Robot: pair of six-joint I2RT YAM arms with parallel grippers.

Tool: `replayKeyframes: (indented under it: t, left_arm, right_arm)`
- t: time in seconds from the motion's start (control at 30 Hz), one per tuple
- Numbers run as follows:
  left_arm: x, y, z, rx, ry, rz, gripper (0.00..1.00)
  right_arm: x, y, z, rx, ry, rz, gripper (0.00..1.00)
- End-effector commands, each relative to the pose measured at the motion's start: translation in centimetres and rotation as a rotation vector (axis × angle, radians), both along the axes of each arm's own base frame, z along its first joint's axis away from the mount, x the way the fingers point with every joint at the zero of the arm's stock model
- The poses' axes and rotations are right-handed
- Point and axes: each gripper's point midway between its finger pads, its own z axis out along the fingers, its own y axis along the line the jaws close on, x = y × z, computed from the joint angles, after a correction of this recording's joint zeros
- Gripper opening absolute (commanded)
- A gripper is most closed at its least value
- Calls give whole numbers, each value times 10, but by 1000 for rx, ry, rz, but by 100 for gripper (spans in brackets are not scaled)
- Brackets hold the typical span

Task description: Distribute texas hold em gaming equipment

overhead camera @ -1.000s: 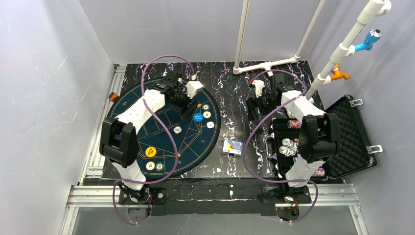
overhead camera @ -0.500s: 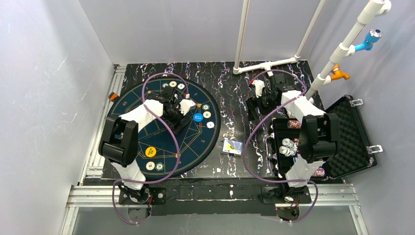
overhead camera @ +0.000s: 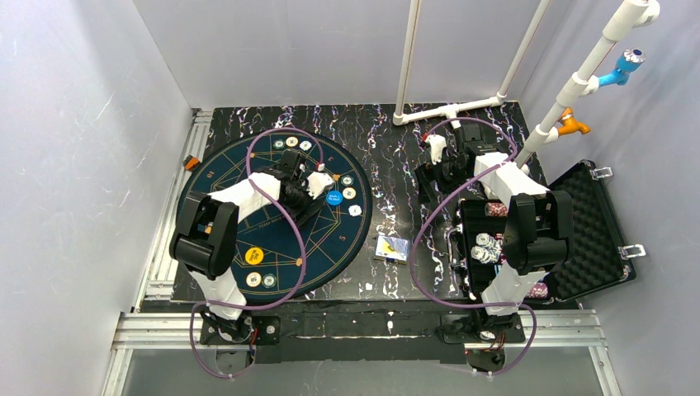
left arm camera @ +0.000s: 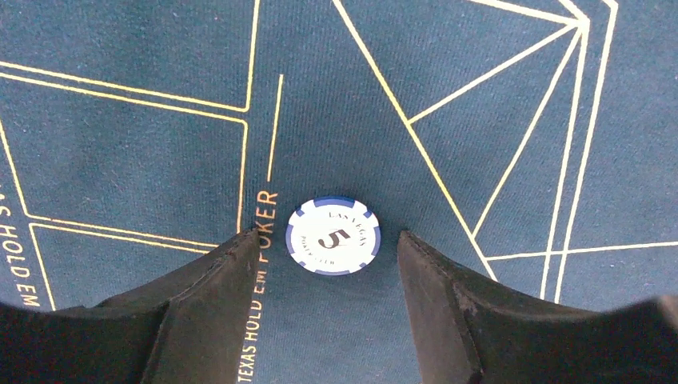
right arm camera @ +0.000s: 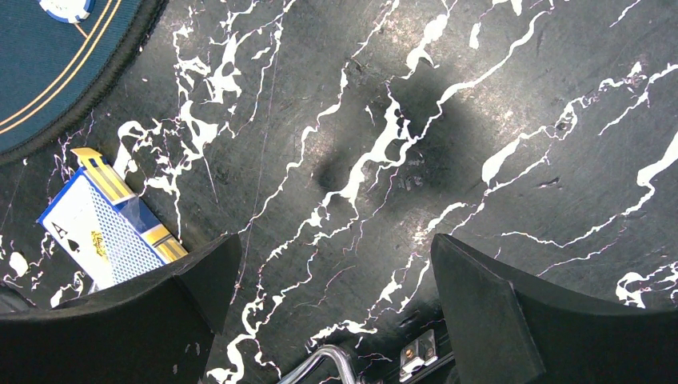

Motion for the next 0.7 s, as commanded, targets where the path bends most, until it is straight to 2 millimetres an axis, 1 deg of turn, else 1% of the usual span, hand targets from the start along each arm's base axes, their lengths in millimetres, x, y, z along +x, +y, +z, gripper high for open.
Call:
replayKeyframes:
  t: [0.0,0.07,0.17,0.3,0.4,0.57,0.63,0.67]
  left_arm:
    - [-16,6,-15,32,47,-22,56]
    - [-21,7,-17,34,54,-36,48]
    - [-24,7,-14,29,57,-49,37]
    - [-27,4,-1,-6,82,-27,27]
    - [-24,3,17,-45,83,-6,19]
    - [-29,4,51,-142,90,14,15]
    - [-32,9,63,-172,96,27,15]
    - [-32,15,69,-178,89,37,15]
  right_arm:
    - [4,0,7,12,-25,2,98]
    - [4,0,7,13,-25,2,98]
    - [4,0,7,13,-22,2,98]
    - [3,0,6,15,-20,4,98]
    - [3,0,7,16,-21,6,98]
    - [3,1,8,18,-23,6,98]
    - [3,1,9,20,-23,8,98]
    - [3,1,9,21,-22,8,98]
